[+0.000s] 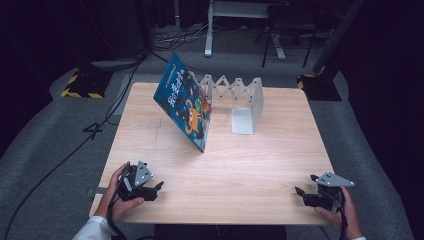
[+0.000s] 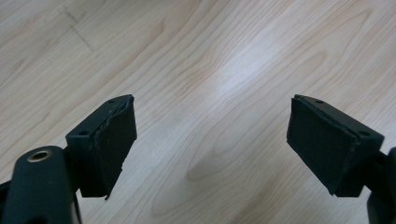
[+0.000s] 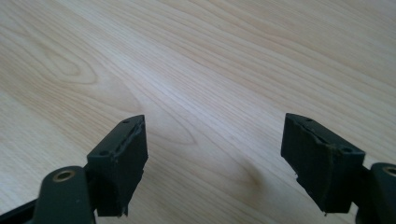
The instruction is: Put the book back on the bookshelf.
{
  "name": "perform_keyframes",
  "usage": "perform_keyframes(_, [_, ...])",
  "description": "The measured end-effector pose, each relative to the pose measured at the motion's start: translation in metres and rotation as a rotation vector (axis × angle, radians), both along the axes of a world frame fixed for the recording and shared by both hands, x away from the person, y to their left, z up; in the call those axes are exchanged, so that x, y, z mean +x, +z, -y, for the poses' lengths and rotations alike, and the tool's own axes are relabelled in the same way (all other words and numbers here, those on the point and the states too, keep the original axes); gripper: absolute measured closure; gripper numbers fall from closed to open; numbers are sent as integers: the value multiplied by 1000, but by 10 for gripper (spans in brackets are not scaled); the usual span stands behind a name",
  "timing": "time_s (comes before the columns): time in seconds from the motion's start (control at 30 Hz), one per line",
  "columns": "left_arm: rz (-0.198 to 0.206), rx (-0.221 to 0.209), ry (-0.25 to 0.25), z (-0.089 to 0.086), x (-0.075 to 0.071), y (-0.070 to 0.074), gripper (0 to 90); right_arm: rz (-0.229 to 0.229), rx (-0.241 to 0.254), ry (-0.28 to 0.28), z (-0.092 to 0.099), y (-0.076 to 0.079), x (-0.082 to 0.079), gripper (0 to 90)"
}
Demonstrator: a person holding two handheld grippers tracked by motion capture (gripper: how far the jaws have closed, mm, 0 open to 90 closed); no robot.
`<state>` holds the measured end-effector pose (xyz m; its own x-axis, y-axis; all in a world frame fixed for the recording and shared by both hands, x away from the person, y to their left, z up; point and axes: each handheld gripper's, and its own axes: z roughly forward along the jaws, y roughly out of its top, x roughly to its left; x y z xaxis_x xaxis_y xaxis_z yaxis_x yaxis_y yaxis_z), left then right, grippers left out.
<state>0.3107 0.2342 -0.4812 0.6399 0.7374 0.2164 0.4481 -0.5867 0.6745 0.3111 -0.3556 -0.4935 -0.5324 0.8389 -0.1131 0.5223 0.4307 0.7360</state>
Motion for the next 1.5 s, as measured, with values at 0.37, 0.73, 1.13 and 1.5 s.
perform_keyframes(0.37, [-94,-85,58,-28,-2,-19,170,-32,78,-72,18,-11,0,213])
perform_keyframes(0.73, [-148,-179,48,-40,-4,-24,159,-54,95,-81,19,-11,2,196])
perform_keyframes(1.13, [-149,-174,46,-40,-3,-24,156,-54,93,-73,19,-11,4,187])
perform_keyframes(1.5, [-151,-181,54,-39,-3,-24,153,-54,92,-72,19,-11,4,180])
